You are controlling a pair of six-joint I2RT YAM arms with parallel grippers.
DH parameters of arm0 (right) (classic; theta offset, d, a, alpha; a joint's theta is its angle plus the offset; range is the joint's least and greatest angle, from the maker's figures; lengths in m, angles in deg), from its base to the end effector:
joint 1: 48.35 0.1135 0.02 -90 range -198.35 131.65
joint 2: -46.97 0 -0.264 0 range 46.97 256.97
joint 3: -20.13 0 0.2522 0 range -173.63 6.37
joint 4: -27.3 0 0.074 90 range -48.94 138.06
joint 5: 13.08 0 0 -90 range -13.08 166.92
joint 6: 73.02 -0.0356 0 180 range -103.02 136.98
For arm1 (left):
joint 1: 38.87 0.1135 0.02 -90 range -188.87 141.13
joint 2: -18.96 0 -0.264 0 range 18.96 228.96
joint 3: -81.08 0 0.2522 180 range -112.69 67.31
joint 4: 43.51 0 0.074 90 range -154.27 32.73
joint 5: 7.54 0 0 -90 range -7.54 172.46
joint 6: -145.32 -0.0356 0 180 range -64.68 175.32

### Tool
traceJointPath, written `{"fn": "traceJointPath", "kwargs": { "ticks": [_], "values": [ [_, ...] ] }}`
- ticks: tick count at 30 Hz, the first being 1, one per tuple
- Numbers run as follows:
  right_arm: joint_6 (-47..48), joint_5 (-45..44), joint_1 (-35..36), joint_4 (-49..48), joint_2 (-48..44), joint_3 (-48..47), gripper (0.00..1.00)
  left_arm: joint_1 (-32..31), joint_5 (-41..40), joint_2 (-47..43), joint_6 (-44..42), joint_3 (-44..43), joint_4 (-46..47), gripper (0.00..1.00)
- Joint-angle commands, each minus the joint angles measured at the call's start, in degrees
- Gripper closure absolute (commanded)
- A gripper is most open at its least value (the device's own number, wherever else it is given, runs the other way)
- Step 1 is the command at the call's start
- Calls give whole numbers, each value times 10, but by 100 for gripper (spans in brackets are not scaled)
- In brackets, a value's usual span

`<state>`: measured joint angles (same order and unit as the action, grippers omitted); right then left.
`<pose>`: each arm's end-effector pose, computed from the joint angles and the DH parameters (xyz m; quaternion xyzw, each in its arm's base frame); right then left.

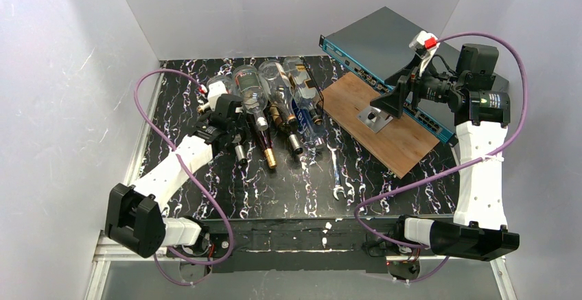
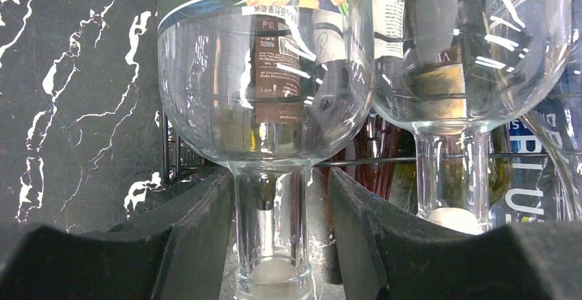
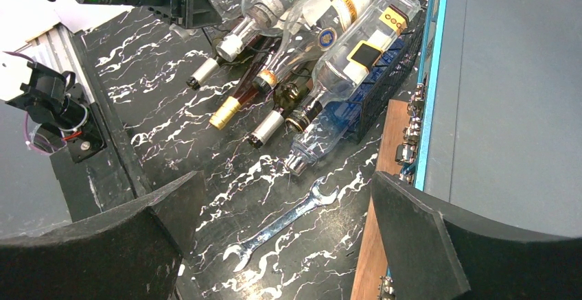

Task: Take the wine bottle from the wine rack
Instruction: Pick up the wine bottle from the wine rack.

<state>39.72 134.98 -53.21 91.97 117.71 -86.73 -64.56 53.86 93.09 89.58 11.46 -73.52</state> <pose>0.2200 0.0116 0.4670 -0.3617 0.7040 0.2985 0.5333 0.2651 -0.1086 0.2880 -0.1787 0.8467 -0.0360 0.4999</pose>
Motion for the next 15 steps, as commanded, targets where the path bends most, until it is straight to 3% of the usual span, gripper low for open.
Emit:
{"fn": "traceJointPath", "kwargs": {
  "ticks": [1, 15],
  "values": [
    [5, 14, -3, -9, -3, -2, 0, -2, -27, 2, 7, 9, 17, 50],
    [6, 20, -4, -9, -3, -1, 0, 0, -33, 10, 2, 20, 37, 51]
  ]
}}
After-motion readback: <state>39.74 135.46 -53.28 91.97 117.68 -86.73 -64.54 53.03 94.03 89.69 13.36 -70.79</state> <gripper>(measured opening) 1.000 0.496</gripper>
